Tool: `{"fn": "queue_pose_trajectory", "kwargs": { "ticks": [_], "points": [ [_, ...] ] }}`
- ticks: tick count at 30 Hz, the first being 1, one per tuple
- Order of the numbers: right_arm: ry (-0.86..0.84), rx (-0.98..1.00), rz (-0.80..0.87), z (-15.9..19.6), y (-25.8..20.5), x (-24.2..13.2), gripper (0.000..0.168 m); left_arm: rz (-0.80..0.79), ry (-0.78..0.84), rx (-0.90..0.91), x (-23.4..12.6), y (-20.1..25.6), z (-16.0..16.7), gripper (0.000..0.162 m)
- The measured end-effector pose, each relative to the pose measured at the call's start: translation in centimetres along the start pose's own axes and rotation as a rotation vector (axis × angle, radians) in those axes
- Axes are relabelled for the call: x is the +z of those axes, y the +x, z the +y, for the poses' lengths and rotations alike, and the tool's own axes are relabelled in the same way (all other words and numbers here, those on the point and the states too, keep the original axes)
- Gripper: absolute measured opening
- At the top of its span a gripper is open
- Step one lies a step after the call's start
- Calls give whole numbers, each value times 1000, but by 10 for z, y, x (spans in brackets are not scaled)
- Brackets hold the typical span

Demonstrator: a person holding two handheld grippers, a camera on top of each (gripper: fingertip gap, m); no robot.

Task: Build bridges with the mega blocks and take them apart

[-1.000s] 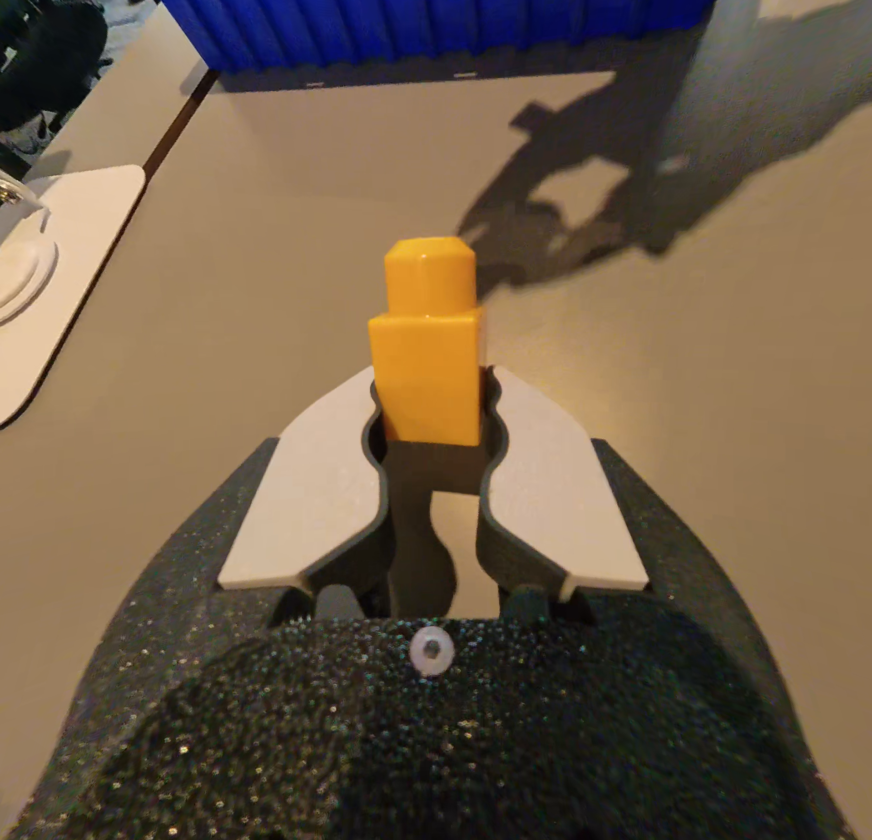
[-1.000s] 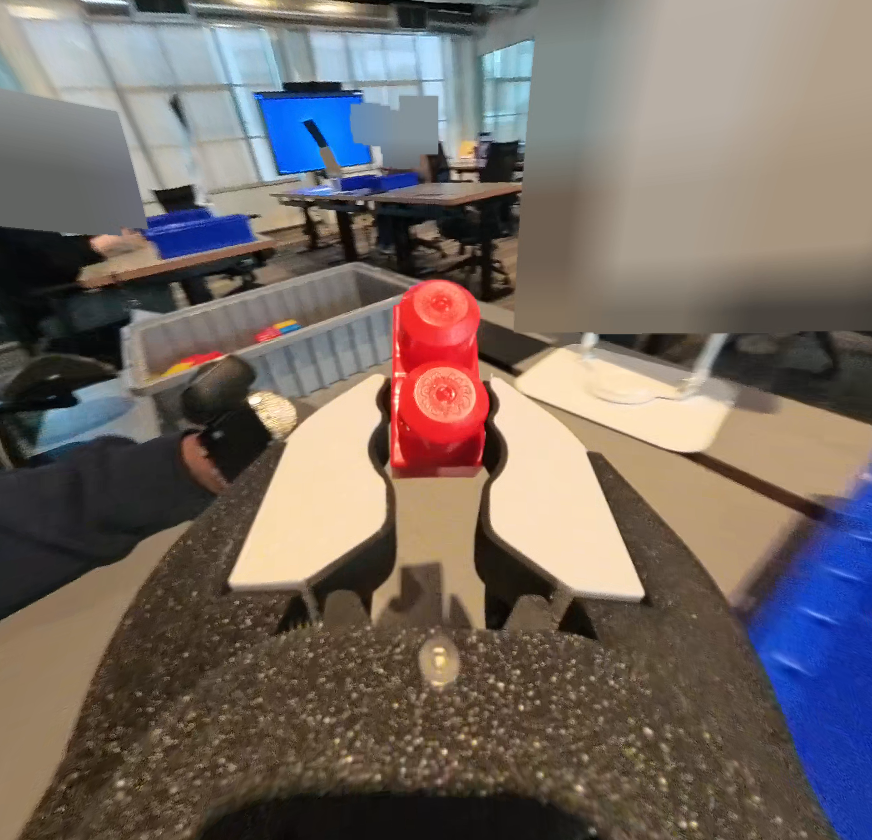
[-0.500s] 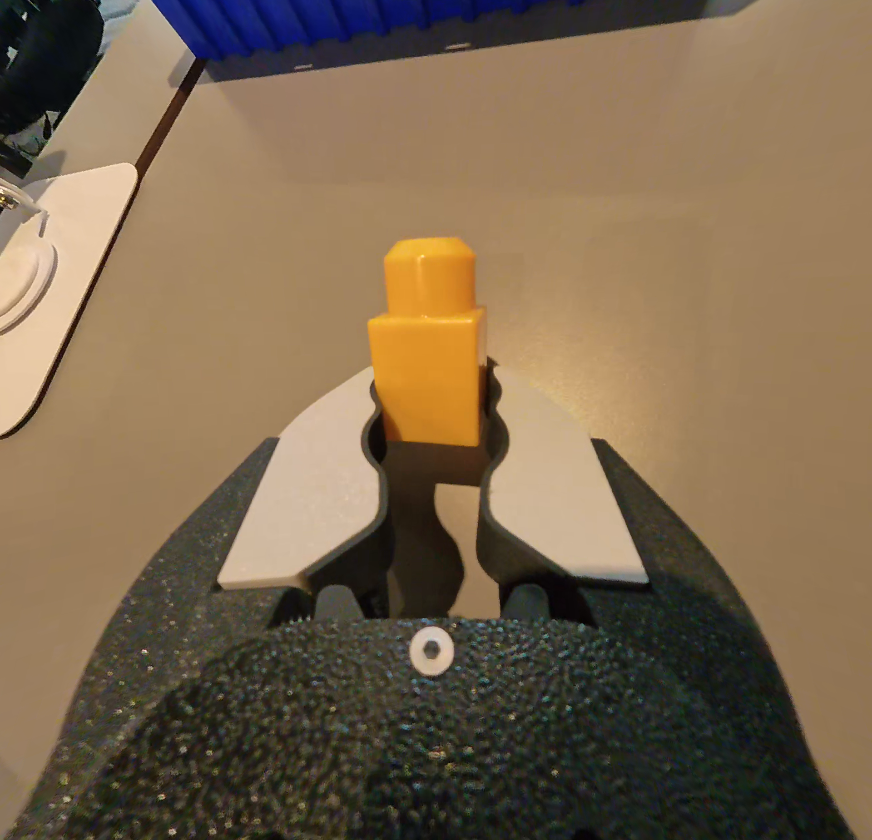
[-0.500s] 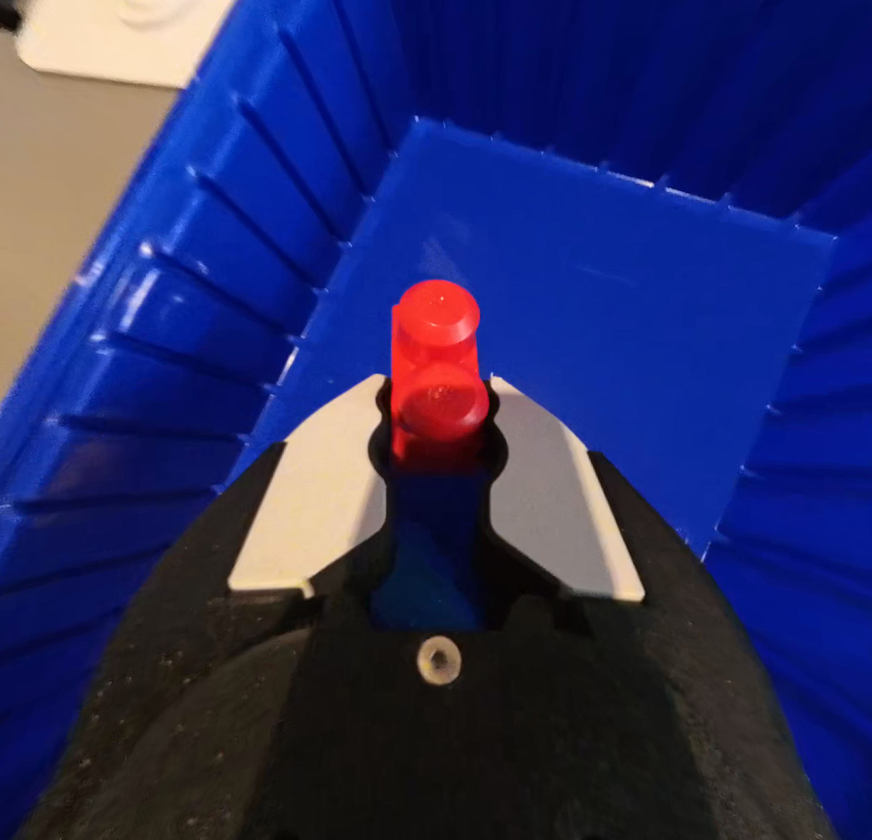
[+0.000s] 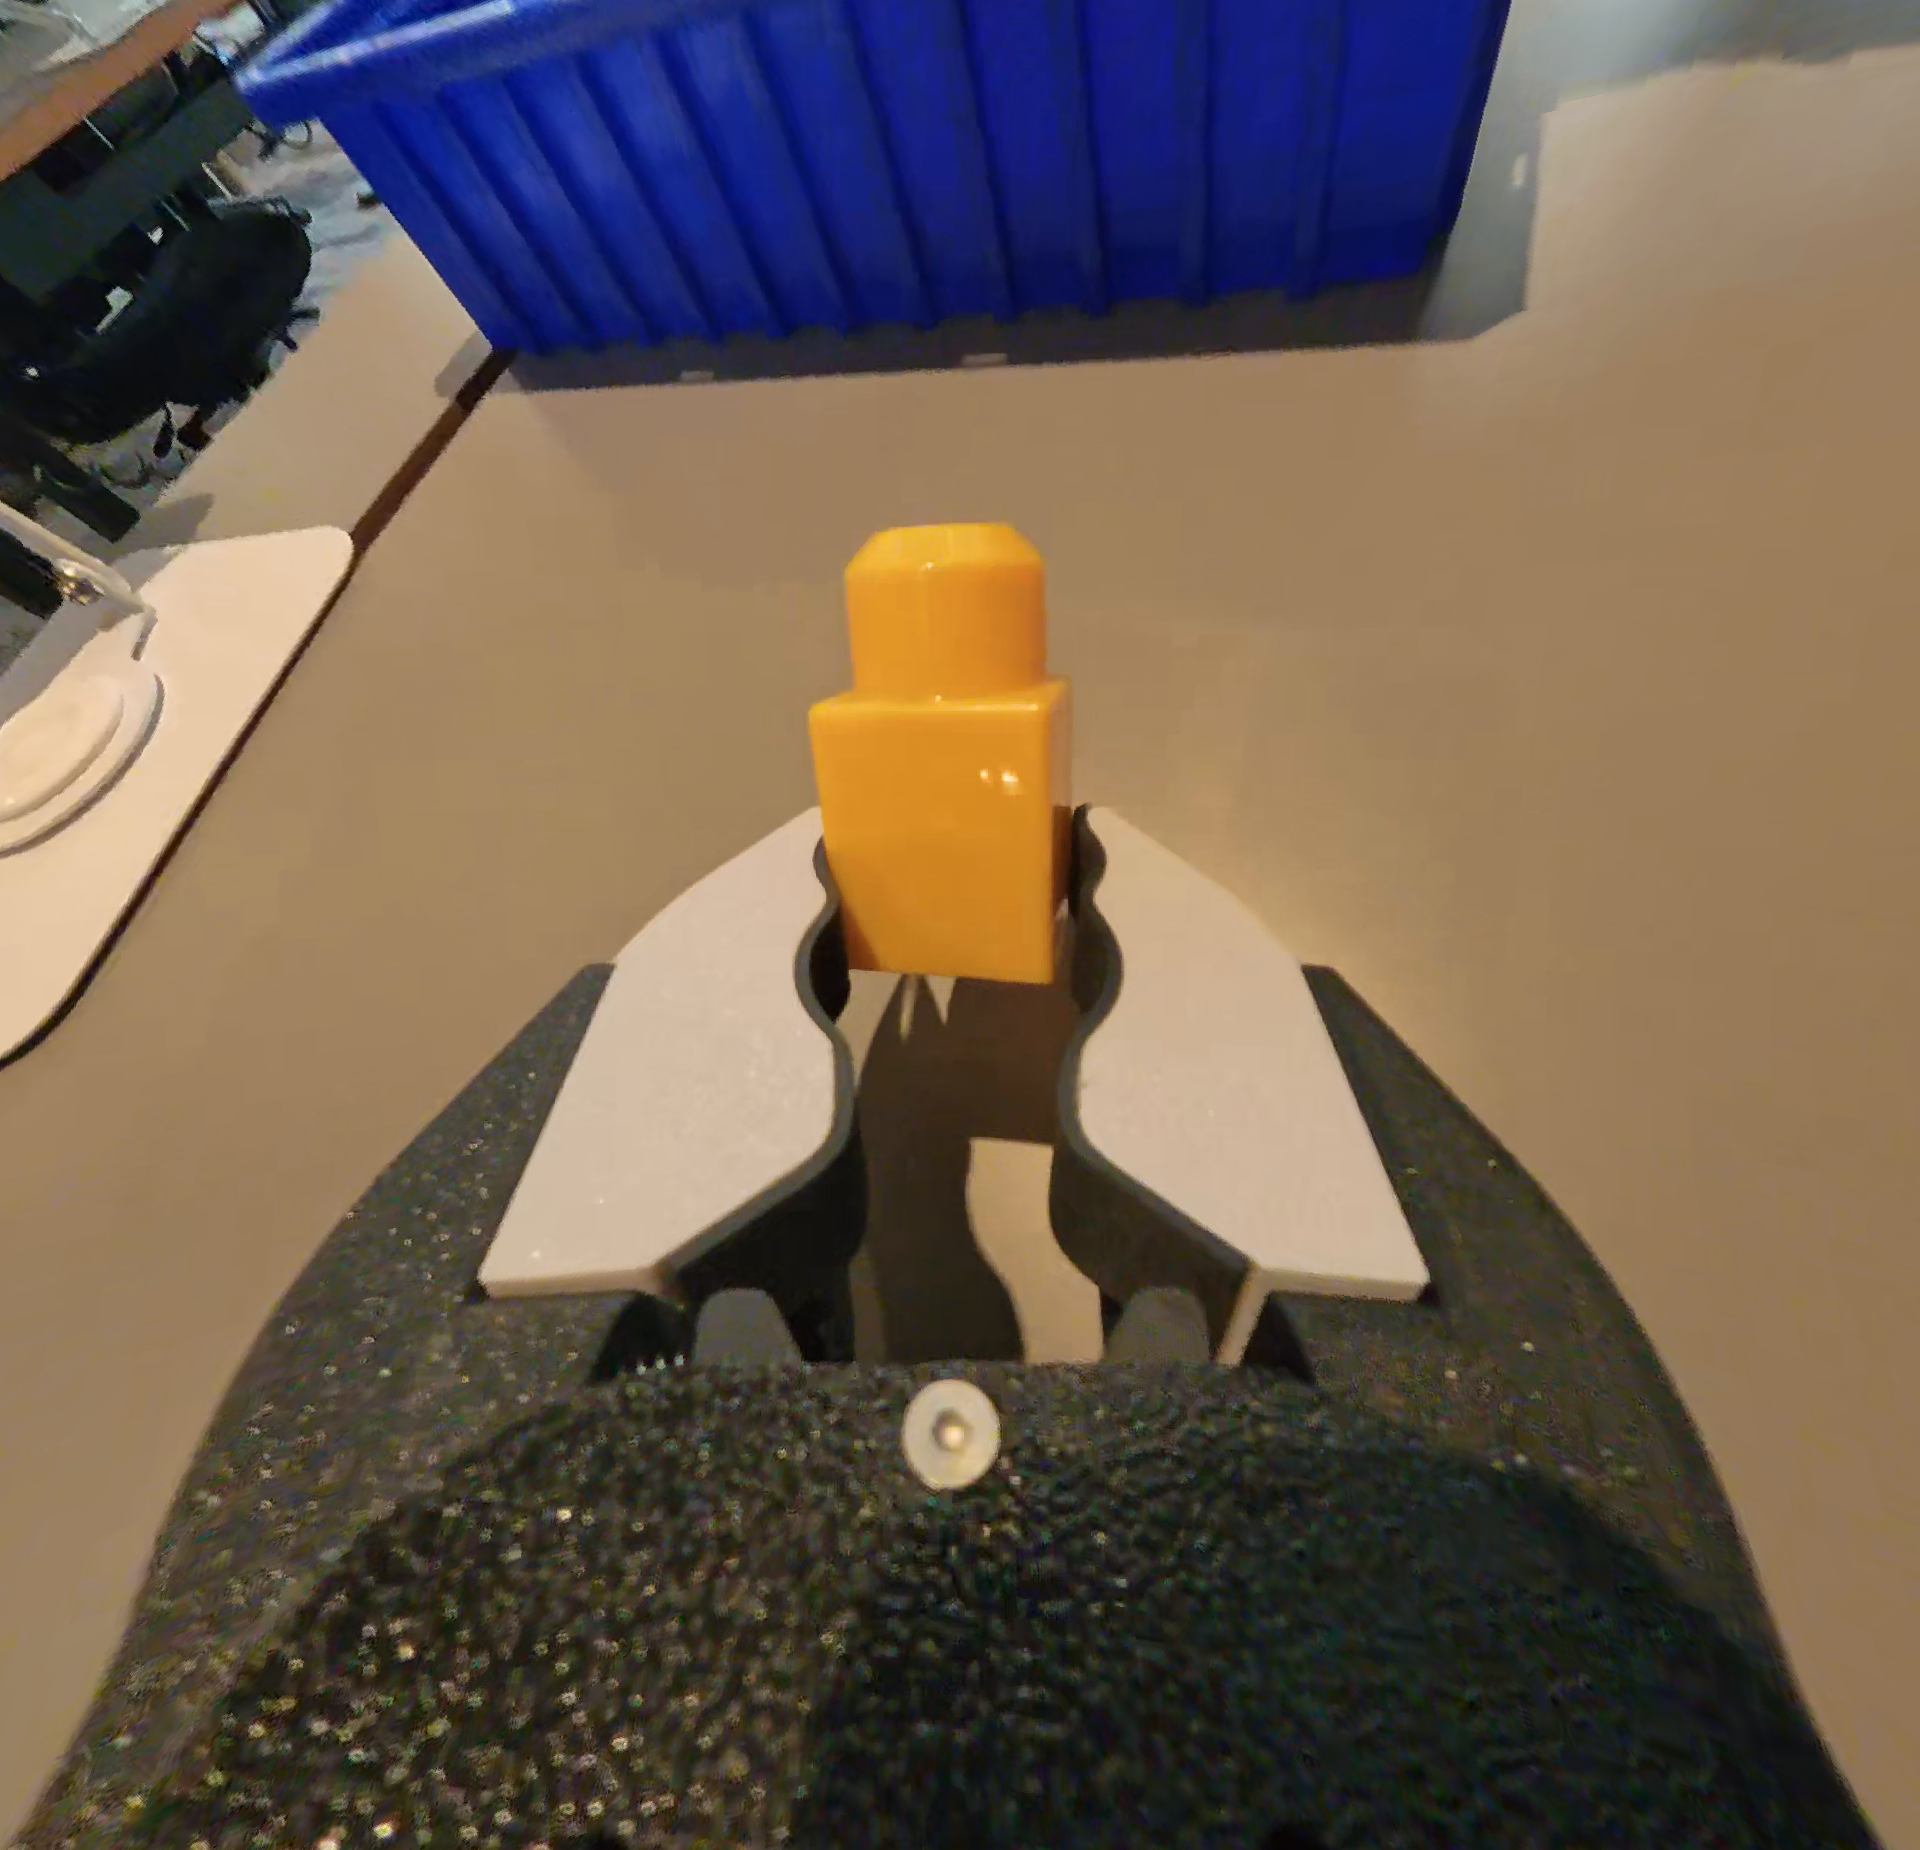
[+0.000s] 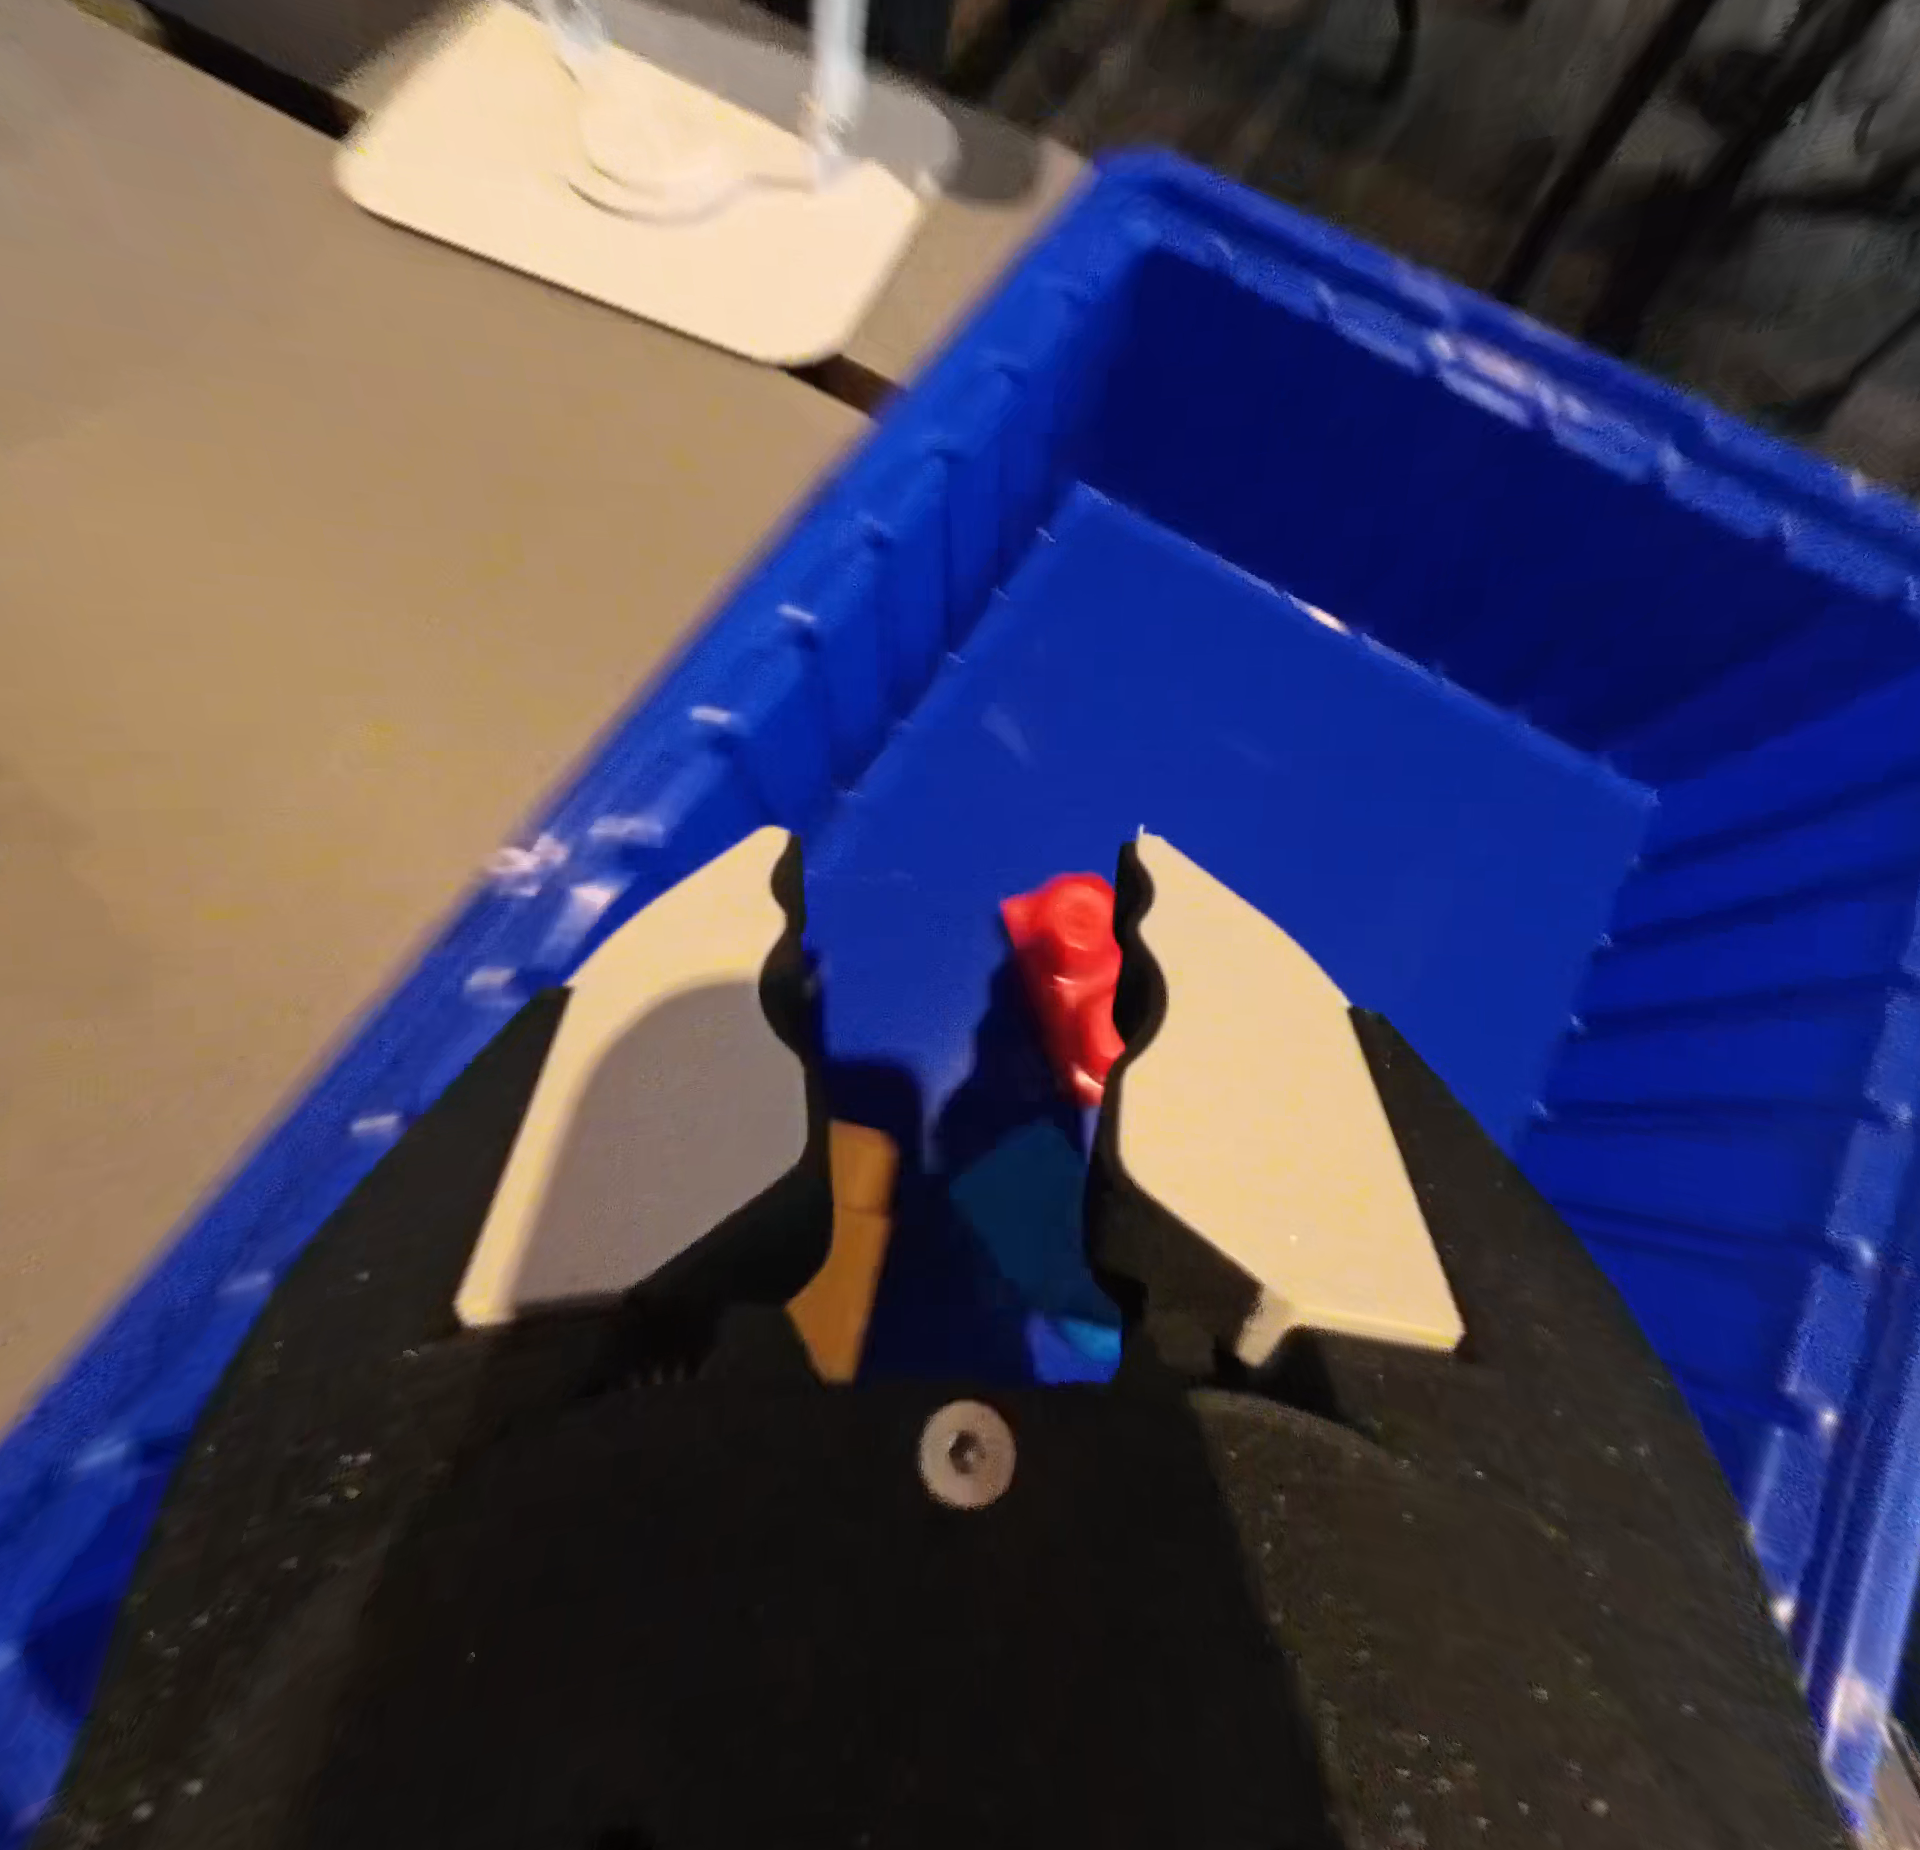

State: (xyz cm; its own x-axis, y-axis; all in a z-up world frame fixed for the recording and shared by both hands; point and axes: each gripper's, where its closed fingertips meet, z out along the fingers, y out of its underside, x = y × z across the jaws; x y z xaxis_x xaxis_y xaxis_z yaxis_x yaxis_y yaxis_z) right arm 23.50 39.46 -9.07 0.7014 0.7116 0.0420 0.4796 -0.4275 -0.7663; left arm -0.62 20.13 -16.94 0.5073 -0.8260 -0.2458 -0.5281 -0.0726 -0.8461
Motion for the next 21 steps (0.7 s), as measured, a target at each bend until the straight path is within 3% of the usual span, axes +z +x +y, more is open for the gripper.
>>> {"fn": "queue_pose_trajectory", "kwargs": {
  "ticks": [5,10,16,21],
  "points": [
    [122,-92,-173,-35,-121,-40,53,-28,144,-12,4,6,-29,39],
    [71,-142,-291,-16,-232,-29,60,-144,178,21,9,6,-42,39],
    [-23,7,-445,8,-281,9,84,-263,126,147,10,1,-39,39],
    [-15,113,-568,7,-300,20,80,-354,95,278,7,-4,-41,39]
  ]
}}
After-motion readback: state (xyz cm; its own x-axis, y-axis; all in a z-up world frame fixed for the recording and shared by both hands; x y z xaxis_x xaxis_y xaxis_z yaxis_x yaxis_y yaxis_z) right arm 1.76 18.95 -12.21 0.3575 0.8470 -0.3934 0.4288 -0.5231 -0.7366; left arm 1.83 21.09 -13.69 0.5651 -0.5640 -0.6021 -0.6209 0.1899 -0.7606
